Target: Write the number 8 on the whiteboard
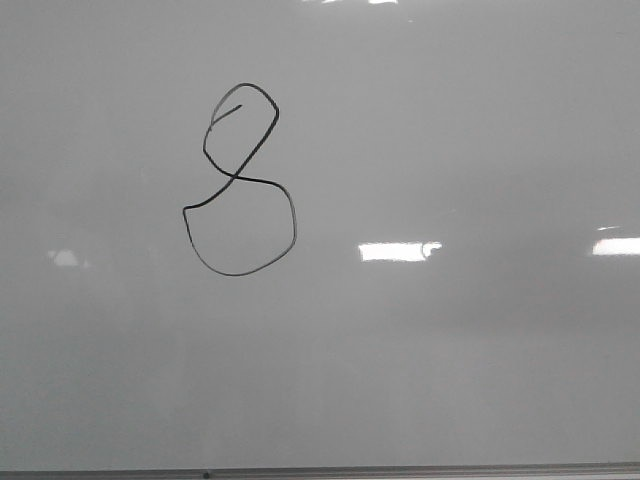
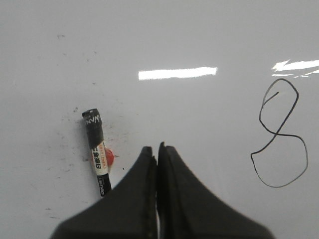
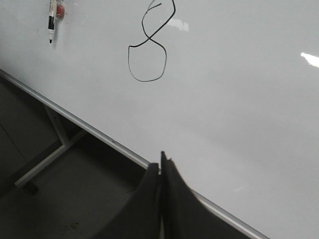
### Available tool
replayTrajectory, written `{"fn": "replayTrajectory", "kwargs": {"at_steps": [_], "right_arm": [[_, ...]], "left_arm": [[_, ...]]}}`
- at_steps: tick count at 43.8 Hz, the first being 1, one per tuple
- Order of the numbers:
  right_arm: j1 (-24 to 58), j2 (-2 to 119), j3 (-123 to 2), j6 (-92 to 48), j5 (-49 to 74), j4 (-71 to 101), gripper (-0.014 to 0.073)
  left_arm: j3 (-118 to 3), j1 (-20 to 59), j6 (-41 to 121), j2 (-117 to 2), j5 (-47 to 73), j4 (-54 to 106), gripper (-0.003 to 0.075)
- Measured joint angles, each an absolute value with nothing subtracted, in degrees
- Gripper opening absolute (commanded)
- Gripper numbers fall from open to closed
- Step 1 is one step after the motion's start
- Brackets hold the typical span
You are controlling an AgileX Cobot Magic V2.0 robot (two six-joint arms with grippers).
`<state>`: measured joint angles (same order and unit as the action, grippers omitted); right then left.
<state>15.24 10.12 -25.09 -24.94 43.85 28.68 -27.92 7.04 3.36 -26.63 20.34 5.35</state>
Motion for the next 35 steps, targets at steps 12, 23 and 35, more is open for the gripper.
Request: {"fn": "replayTrajectory", "kwargs": {"at_steps": [12, 23, 35], "right_arm": [[15.24, 10.12, -25.09, -24.94, 43.85, 28.68, -0.0062], [15.24, 10.12, -25.09, -24.94, 43.85, 28.68, -0.0062], [15.24, 10.12, -25.09, -24.94, 43.85, 28.68, -0.0062]], "left_arm": [[-14.50, 1.40, 5.11, -9.51, 12.01, 5.25, -0.0020], [-2.99, -4.86, 5.19, 0.37, 10.03, 5.25, -0.0021], [0.39, -5.02, 5.19, 0.37, 4.48, 5.05, -0.0021]]}}
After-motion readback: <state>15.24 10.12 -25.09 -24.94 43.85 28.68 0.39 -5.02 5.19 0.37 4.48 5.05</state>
